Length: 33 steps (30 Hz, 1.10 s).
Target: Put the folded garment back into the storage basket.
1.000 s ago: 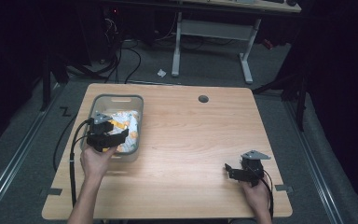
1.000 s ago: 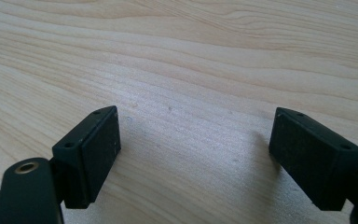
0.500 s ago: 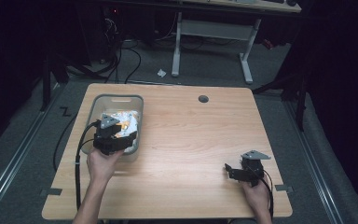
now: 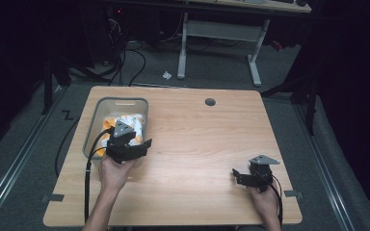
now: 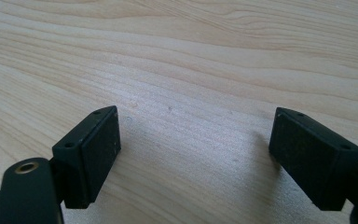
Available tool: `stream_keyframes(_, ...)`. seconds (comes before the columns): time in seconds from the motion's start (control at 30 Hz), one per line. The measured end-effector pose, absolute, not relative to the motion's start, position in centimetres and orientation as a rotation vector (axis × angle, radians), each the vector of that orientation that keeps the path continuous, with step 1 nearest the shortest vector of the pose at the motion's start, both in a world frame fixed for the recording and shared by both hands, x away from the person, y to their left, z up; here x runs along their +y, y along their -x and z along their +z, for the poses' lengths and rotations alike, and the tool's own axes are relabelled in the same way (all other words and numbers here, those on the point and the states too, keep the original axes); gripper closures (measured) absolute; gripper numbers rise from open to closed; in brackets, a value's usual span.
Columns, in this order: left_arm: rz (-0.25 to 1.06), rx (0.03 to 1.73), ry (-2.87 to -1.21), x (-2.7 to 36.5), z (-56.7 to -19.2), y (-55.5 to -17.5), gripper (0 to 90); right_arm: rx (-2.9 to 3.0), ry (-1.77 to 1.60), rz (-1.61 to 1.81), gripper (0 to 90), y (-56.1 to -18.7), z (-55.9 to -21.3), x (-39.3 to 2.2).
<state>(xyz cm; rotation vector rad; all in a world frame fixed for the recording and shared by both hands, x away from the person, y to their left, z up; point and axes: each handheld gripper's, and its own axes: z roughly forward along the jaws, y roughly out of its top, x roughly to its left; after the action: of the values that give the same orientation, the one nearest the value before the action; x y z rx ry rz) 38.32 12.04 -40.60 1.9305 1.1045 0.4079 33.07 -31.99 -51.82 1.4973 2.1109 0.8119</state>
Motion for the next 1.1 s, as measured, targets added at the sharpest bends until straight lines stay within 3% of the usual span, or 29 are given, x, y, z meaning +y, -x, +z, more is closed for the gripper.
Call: stream_keyframes(1.1,0.291,1.018,-2.019,6.4,-44.9,-37.2,34.5,2.111,-1.497,0.812,16.5,-33.1,-51.8,-32.0)
